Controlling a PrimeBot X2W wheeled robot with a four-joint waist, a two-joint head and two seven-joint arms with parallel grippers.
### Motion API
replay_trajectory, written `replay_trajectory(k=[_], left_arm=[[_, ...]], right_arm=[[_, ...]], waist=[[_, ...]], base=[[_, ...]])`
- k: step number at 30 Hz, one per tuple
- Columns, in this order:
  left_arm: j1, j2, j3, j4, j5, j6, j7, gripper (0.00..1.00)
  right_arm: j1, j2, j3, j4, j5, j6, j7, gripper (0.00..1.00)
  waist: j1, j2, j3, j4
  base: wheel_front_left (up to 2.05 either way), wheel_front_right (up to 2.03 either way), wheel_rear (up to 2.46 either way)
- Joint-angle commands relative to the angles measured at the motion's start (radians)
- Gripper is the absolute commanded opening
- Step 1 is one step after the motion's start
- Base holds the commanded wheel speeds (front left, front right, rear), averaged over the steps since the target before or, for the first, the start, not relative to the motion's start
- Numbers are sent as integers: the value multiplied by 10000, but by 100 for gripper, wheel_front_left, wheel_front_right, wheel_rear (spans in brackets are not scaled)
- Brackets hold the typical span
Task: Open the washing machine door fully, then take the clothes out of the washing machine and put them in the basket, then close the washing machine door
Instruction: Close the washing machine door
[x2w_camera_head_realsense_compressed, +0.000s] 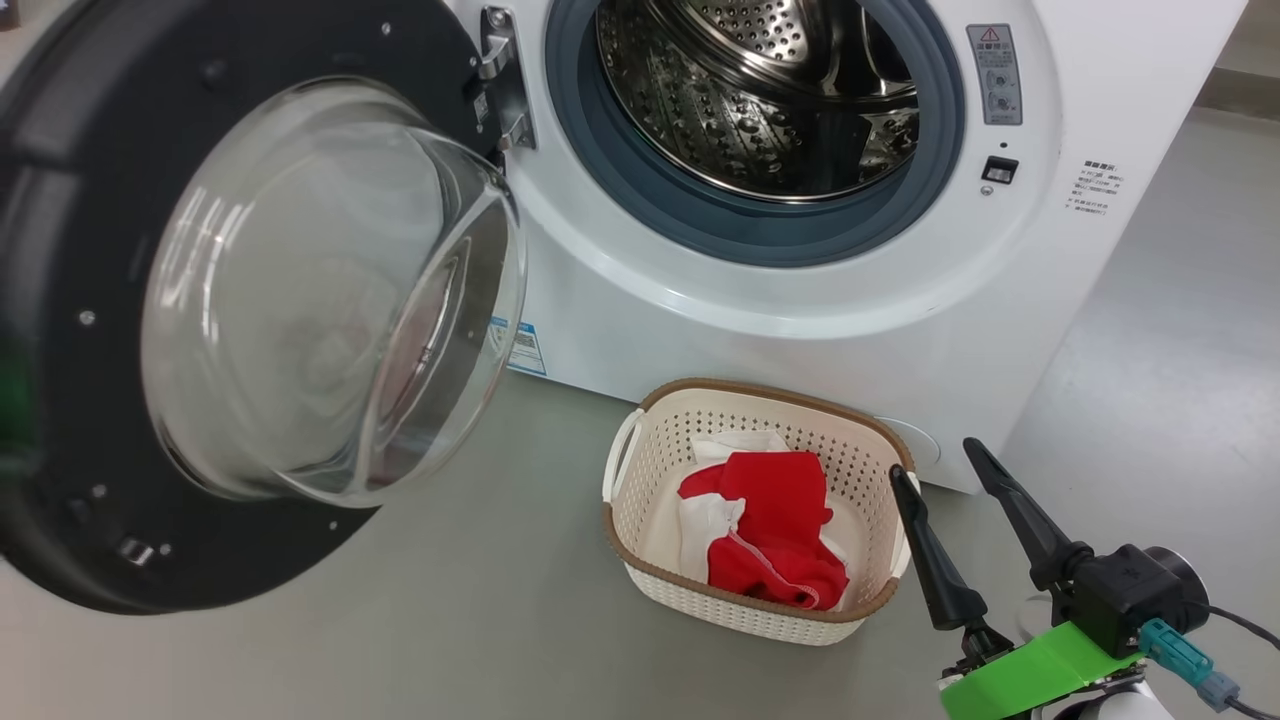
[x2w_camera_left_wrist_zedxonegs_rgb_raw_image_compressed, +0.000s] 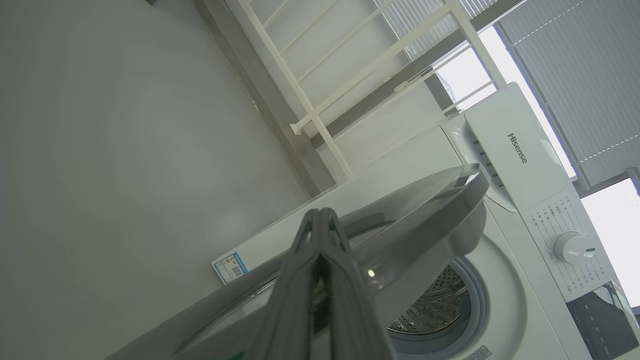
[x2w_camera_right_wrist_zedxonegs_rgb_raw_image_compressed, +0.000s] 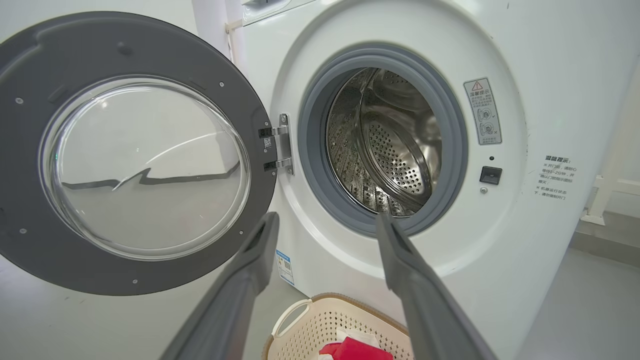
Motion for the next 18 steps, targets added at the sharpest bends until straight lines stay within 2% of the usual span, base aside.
replay_trajectory(k=[1, 18], left_arm=[[244, -116, -114, -383, -123, 6, 443, 0], [1431, -1484, 344, -3233, -1659, 983, 2040, 0]], right_arm=[[-190, -44, 155, -286, -48, 35, -65, 100], [-183, 84, 76, -255, -71, 35, -65, 100]], waist=[[0, 0, -13, 14], [0, 0, -91, 31]], base=[[0, 0, 0], [0, 0, 0]])
